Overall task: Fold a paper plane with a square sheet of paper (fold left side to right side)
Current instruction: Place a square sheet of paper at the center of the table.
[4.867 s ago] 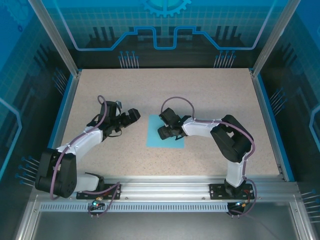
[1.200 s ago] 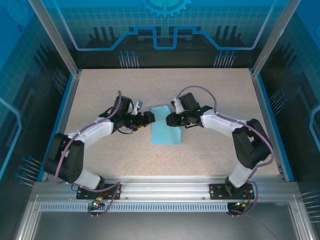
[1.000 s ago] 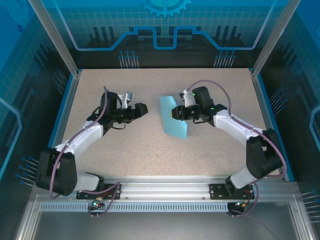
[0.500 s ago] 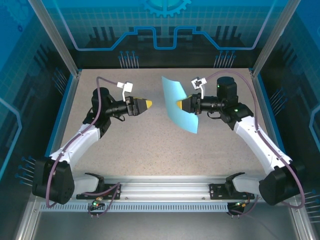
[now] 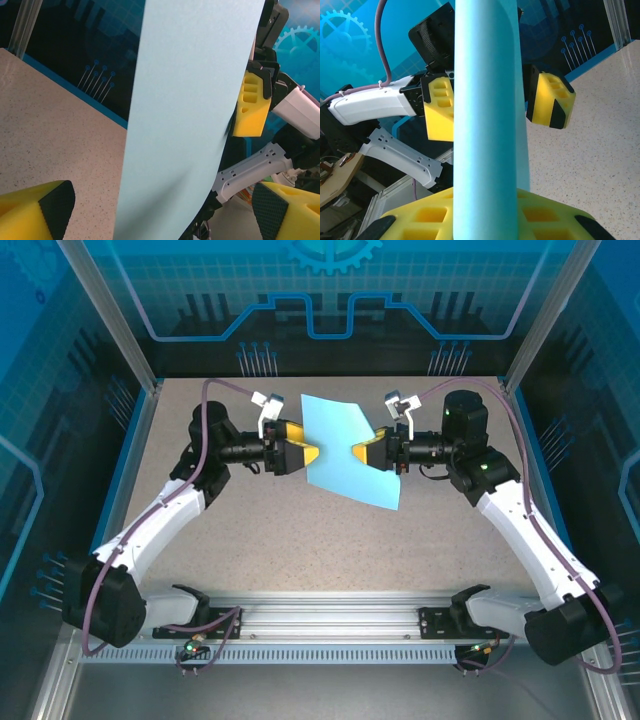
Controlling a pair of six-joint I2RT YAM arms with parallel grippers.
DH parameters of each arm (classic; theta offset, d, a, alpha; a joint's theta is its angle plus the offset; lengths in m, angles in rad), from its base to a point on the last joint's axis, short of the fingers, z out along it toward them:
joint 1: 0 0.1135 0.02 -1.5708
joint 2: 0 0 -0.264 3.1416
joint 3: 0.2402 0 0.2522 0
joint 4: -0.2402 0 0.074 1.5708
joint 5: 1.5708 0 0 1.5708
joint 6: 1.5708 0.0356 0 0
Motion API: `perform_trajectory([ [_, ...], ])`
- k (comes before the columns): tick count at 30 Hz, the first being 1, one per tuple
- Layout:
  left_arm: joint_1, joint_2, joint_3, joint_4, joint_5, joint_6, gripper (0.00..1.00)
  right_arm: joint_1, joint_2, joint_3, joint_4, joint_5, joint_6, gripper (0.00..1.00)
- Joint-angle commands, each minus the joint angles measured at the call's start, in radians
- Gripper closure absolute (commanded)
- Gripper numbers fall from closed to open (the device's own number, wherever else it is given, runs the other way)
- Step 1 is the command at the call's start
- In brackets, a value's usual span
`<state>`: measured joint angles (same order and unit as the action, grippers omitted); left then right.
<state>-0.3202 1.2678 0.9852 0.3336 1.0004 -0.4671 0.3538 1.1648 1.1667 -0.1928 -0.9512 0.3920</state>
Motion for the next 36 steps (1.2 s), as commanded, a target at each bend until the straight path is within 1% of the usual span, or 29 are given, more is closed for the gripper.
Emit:
perform_trajectory([
  [1,-0.014,0.009,0.034,-0.023,0.051,0.044,0.13,0.013,-0.025,0.007,-0.012,-0.010,-0.005,0.74],
  [3,-0.021,0.007,0.041,-0.032,0.059,0.049,0.25,0.011,-0.024,0.008,-0.034,0.010,-0.017,0.74],
  [5,-0.023,0.005,0.046,-0.057,0.055,0.065,0.46,0.010,-0.026,0.003,-0.037,0.019,-0.019,0.74],
  [8,-0.023,0.000,0.041,-0.075,0.041,0.077,0.70,0.002,-0.034,-0.005,-0.041,0.041,-0.023,0.72],
  [11,-0.023,-0.001,0.028,-0.085,0.028,0.078,0.88,-0.011,-0.045,-0.014,-0.059,0.067,-0.029,0.71],
  [13,-0.023,-0.001,0.016,-0.093,0.015,0.082,0.93,-0.021,-0.053,-0.019,-0.085,0.095,-0.039,0.70],
  [14,-0.023,0.000,0.008,-0.099,0.008,0.082,0.95,-0.026,-0.056,-0.021,-0.100,0.108,-0.044,0.68],
  [17,-0.024,0.001,-0.014,-0.120,-0.013,0.086,1.00,-0.036,-0.068,-0.031,-0.140,0.171,-0.060,0.59],
  [19,-0.024,0.006,-0.031,-0.143,-0.032,0.091,1.00,-0.042,-0.074,-0.042,-0.161,0.218,-0.066,0.51],
  [23,-0.024,0.026,-0.065,-0.194,-0.065,0.100,1.00,-0.051,-0.077,-0.067,-0.217,0.359,-0.079,0.35],
  [26,-0.025,0.045,-0.097,-0.213,-0.094,0.103,1.00,-0.056,-0.076,-0.095,-0.239,0.456,-0.080,0.28],
  [30,-0.025,0.093,-0.103,-0.286,-0.180,0.106,1.00,-0.065,-0.076,-0.153,-0.227,0.546,-0.054,0.21],
  [36,-0.032,0.245,-0.070,-0.366,-0.224,0.090,1.00,-0.067,-0.067,-0.250,-0.174,0.626,0.009,0.21],
])
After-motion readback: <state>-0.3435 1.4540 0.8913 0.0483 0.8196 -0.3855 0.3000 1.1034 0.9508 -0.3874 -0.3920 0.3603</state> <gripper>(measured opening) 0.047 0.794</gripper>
